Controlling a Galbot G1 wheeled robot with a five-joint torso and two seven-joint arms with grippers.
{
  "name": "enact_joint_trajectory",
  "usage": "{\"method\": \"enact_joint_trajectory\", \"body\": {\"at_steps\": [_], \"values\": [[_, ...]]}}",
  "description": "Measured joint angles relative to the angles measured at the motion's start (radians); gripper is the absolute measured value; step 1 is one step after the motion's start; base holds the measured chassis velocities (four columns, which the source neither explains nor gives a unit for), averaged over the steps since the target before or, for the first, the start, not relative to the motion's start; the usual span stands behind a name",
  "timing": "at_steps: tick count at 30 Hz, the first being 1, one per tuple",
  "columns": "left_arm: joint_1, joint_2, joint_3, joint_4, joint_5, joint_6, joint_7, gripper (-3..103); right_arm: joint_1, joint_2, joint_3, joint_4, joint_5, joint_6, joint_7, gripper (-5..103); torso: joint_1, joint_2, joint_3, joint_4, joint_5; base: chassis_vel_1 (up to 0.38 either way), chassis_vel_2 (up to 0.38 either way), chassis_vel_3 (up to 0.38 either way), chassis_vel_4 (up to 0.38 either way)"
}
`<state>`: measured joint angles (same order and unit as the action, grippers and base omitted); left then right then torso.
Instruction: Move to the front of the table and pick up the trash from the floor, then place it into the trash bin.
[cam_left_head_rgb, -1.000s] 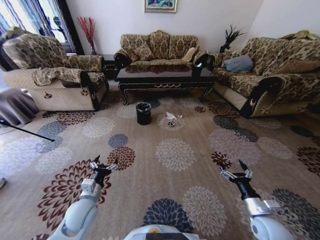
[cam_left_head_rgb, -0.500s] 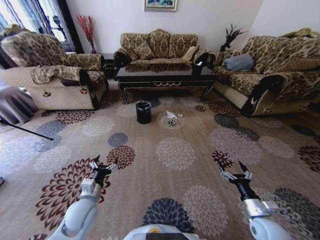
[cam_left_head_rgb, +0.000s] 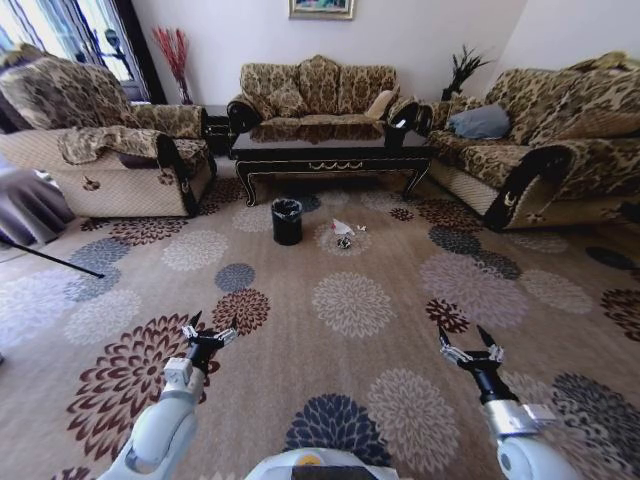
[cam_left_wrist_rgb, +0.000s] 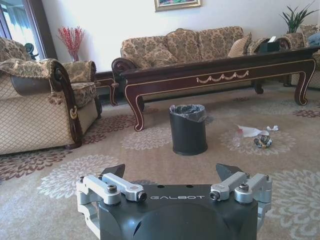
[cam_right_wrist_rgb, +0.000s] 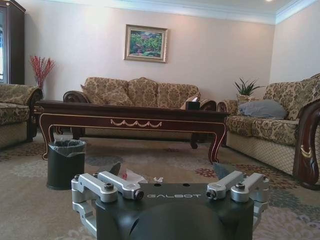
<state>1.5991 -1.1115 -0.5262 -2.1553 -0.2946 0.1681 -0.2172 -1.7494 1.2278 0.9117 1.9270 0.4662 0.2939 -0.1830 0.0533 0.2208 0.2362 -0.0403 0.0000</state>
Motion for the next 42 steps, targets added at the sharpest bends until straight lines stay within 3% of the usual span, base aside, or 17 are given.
{"method": "enact_joint_trajectory", "body": {"at_steps": [30,33,35,36,38,42], "values": [[0.025,-0.010,-0.013,-0.029,-0.048,-0.027,0.009,100,-0.022,0.012,0.010,0.011,0.007,0.012,-0.010,100,-0.023,-0.117,-0.094,0.0001,0.0000,0.000,0.000,0.000,0.000],[0.022,-0.007,-0.015,-0.030,-0.044,-0.046,0.009,100,-0.021,0.011,0.009,0.010,0.007,0.012,-0.011,100,-0.024,-0.129,-0.105,0.0000,0.0000,0.000,0.000,0.000,0.000],[0.014,-0.008,-0.021,-0.018,0.031,-0.117,0.009,100,-0.020,0.010,0.007,0.009,0.007,0.012,-0.012,100,-0.025,-0.139,-0.114,0.0000,0.0000,0.000,0.000,0.000,0.000],[0.014,-0.008,-0.021,-0.018,0.031,-0.117,0.009,100,-0.020,0.010,0.007,0.009,0.007,0.012,-0.012,100,-0.025,-0.139,-0.114,0.0000,0.0000,0.000,0.000,0.000,0.000],[0.009,-0.015,-0.028,-0.014,0.085,-0.194,0.009,100,-0.021,0.007,0.007,0.007,0.007,0.013,-0.012,100,-0.026,-0.151,-0.125,0.0000,0.0000,0.000,0.000,0.000,0.000],[0.014,-0.021,-0.032,-0.023,0.087,-0.223,0.009,100,-0.021,0.000,0.008,0.006,0.011,0.013,-0.013,100,-0.027,-0.164,-0.137,0.0000,0.0000,0.000,0.000,0.000,0.000]]}}
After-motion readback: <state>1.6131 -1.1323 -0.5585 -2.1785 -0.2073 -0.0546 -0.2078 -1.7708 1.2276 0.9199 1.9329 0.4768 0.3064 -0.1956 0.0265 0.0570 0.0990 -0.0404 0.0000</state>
